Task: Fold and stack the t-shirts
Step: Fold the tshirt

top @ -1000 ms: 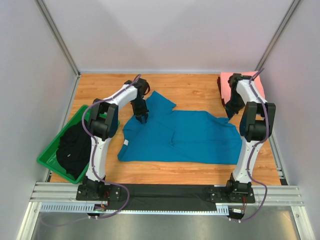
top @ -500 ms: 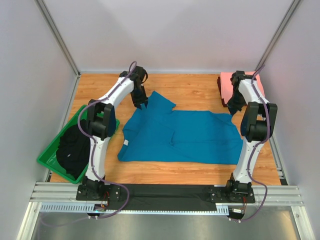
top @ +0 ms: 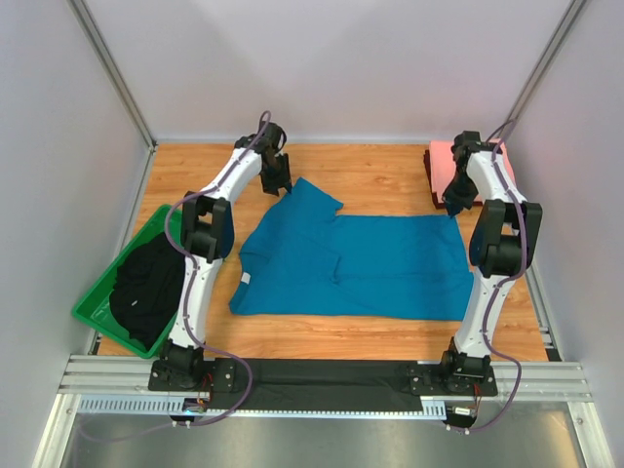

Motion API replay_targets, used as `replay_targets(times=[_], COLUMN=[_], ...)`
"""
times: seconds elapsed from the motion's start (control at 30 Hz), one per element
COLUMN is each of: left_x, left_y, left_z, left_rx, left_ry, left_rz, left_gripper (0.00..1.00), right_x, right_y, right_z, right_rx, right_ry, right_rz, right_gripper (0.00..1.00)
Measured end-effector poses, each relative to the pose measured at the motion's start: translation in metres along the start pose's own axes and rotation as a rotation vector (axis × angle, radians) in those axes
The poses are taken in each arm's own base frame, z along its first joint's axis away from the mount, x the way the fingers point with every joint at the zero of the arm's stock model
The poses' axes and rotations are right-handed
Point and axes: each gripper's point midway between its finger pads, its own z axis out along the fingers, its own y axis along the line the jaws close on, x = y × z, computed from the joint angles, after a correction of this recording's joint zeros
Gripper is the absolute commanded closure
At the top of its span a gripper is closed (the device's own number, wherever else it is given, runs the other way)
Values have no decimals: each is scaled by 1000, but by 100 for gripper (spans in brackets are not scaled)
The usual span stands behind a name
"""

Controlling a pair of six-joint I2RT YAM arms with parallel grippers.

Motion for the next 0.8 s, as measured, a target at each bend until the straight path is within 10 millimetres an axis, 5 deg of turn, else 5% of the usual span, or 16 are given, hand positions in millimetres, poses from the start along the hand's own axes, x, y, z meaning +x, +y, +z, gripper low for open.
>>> replay_targets(times=[0.13, 0.3, 0.8], left_x=[-1, -23, -35], left_y=[0, -8, -32], left_z=[20, 23, 41], left_rx=[36, 92, 249], left_ry=[2, -66, -102], left_rz=[1, -1, 3], left_gripper=[48, 48, 53], right_x=[2, -1, -9], right_y=[-1, -2, -6], right_z=[1, -1, 2], right_rx=[-2, -6, -36], right_ry=[6, -1, -11], right_rz=[-22, -20, 0], right_gripper=[100, 100, 100])
